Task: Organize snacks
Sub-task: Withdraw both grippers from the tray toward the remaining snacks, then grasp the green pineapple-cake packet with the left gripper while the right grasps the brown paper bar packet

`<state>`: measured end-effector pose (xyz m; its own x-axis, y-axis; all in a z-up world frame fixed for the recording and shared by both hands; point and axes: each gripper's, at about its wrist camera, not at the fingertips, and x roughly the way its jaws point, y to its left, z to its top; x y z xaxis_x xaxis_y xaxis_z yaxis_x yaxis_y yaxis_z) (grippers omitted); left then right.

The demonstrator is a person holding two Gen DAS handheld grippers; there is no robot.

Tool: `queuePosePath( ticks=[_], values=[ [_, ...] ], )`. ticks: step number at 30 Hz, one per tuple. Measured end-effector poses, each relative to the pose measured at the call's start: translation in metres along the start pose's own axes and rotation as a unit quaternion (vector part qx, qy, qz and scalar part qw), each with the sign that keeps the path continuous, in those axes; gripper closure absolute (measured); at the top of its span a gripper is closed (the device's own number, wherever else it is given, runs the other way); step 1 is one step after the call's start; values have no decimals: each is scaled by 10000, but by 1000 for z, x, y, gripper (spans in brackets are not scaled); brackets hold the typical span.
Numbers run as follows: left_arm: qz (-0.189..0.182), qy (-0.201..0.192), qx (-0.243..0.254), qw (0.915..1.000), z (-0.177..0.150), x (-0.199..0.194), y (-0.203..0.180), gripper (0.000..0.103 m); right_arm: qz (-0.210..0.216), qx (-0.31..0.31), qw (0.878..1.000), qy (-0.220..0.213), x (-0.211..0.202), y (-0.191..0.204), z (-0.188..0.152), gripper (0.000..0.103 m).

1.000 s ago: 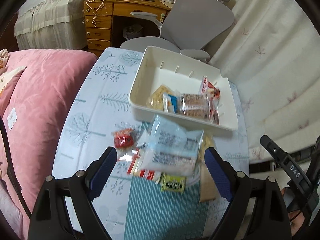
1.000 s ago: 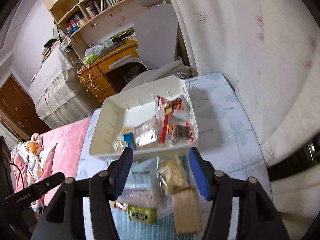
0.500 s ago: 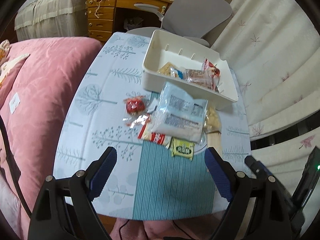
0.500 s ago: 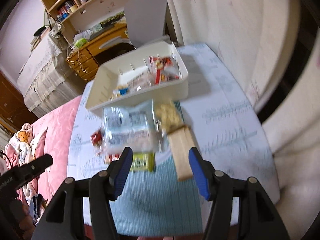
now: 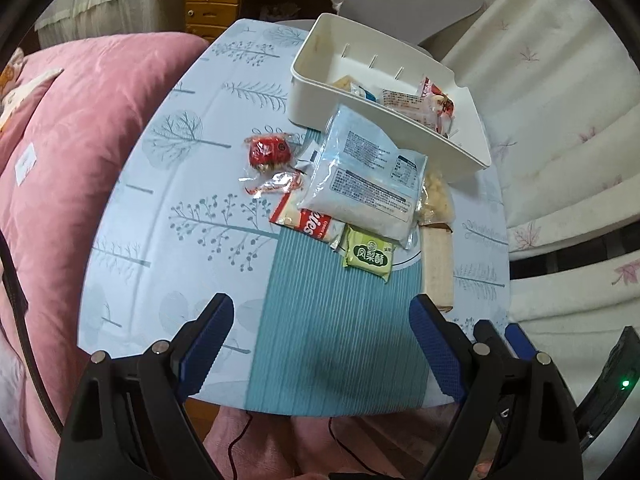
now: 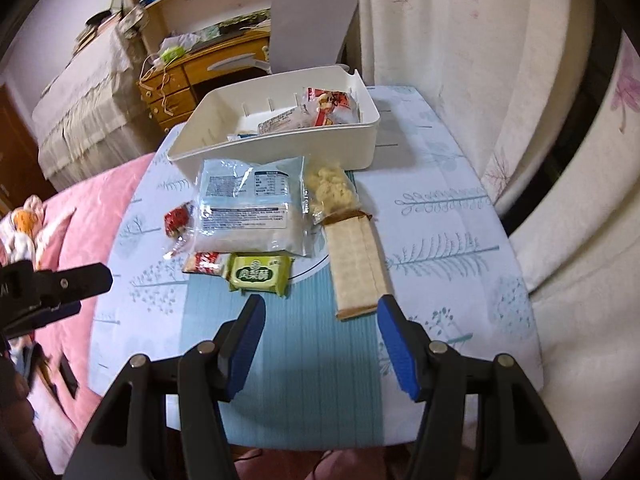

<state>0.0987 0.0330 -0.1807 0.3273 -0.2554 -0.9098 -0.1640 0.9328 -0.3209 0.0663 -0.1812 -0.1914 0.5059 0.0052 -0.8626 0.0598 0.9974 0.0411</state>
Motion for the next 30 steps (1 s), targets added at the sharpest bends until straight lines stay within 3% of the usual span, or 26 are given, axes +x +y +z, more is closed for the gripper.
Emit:
queuePosePath(
  ticks=[5, 11, 16, 22, 30],
  values=[
    [-152, -137, 20, 9998, -5, 16, -11, 14, 113, -284, 9993, 204, 19, -11, 0, 44],
    [-313, -356, 251, 9986, -11, 41, -30, 14, 269, -735, 9969, 95, 39, -20, 3, 44],
    [-123, -566, 460, 9973, -11, 69, -50, 14, 397, -1307, 9906, -98, 56, -23, 2, 44],
    [-64, -784, 367, 9962, -8, 115, -60, 14, 559, -1990, 9782, -194, 86, -26, -2, 44],
    [285, -684, 347, 9966, -10, 160, -63, 15, 740, -2495, 9654, -146, 116, -33, -7, 44]
  ],
)
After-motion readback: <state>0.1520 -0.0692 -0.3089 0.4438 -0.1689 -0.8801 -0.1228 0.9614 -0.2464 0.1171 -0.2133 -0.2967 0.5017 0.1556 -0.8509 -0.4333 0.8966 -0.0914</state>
